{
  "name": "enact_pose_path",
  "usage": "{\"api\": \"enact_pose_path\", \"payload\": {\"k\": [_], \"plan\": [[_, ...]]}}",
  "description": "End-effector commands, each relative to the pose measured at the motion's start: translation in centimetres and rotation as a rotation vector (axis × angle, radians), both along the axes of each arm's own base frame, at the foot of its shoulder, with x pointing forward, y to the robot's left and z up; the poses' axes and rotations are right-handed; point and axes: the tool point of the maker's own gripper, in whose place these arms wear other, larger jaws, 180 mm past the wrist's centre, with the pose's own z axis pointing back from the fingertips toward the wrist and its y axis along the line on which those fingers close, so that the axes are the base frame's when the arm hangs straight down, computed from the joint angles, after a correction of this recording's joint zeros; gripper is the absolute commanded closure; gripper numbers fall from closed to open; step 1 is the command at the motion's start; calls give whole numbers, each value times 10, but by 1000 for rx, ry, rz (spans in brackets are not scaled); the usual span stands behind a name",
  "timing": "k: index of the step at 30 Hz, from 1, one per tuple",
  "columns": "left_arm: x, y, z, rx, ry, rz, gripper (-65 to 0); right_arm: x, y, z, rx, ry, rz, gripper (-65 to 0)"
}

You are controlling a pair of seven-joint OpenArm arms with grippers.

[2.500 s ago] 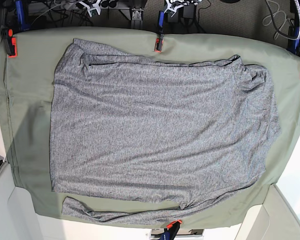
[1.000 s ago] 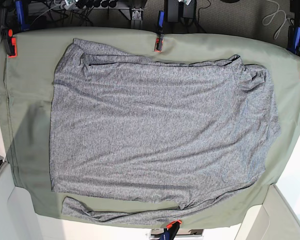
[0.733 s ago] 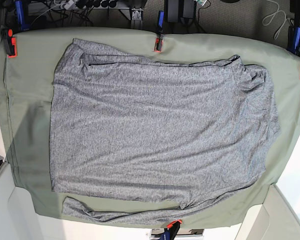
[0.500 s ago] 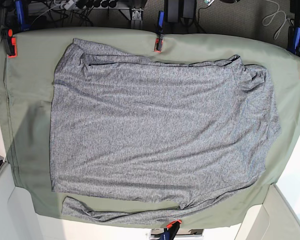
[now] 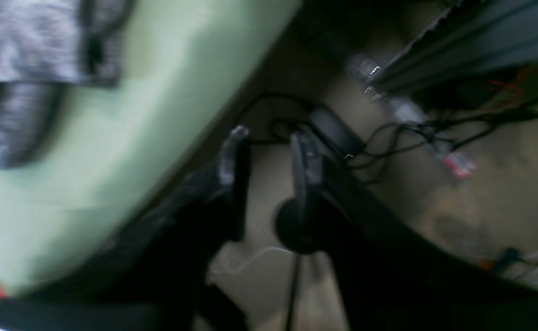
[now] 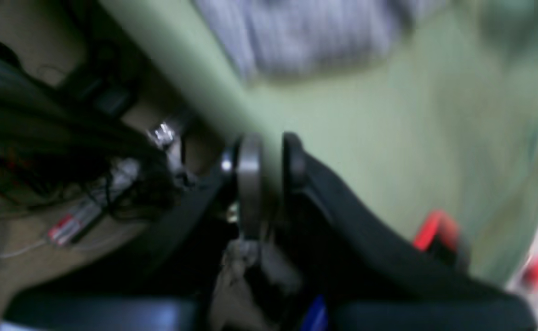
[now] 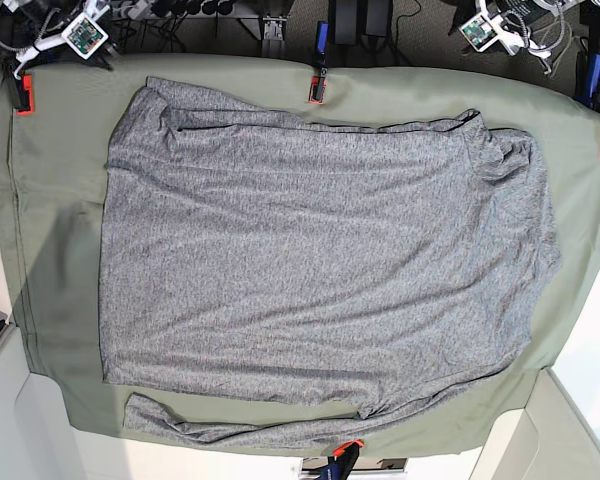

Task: Fold the T-shirt properly
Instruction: 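Reach both grippers to the shoulder corners of the grey shirt and grasp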

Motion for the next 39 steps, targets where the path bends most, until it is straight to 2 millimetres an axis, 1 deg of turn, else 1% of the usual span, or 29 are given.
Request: {"api": "enact_pose_path", "payload": {"k": [1, 2, 5, 7, 10, 11, 14, 15, 18, 21, 25, 28, 31, 33, 36, 39], "plan": [[3, 1, 6, 5, -15, -30, -258, 12, 1, 10, -5, -44, 23, -147], [4, 3, 7, 14, -15, -46, -272, 20, 2, 13, -4, -64, 36, -173], [9, 8, 10, 34, -20, -91, -276, 38, 6, 17, -3, -95, 88, -253], [11, 10, 11, 45, -21, -112, -276, 48, 8, 18, -5, -116, 103, -285], [13, 12, 13, 55, -22, -133, -276, 51, 16, 10, 4, -98, 155, -287], [14, 12, 13, 52, -27, -138, -276, 51, 20, 6, 4, -90, 175, -311], [15, 11, 15, 46, -34, -148, -276, 46, 33, -12, -35, -61, 277, -422], [15, 11, 15, 47, -34, -148, -276, 46, 36, -18, -49, -57, 299, -433], [15, 11, 15, 48, -34, -150, -276, 50, 40, -31, -70, -47, 326, -433], [15, 11, 15, 48, -34, -149, -276, 59, 40, -35, -77, -54, 331, -433], [16, 11, 15, 49, -35, -150, -276, 68, 33, -37, -89, -60, 315, -432], [19, 8, 18, 31, -55, -168, -276, 67, 31, -42, -90, -43, 312, -432], [24, 5, 23, 16, -78, -202, -277, 65, 33, -43, -87, -38, 318, -432], [26, 4, 26, 13, -89, -229, -293, 64, 33, -45, -87, -32, 318, -432], [29, 8, 27, 45, -97, -266, -317, 63, 29, -49, -93, -23, 310, -432], [38, 12, 31, 75, -134, -294, -317, 65, 26, -49, -98, -27, 300, -432]]}}
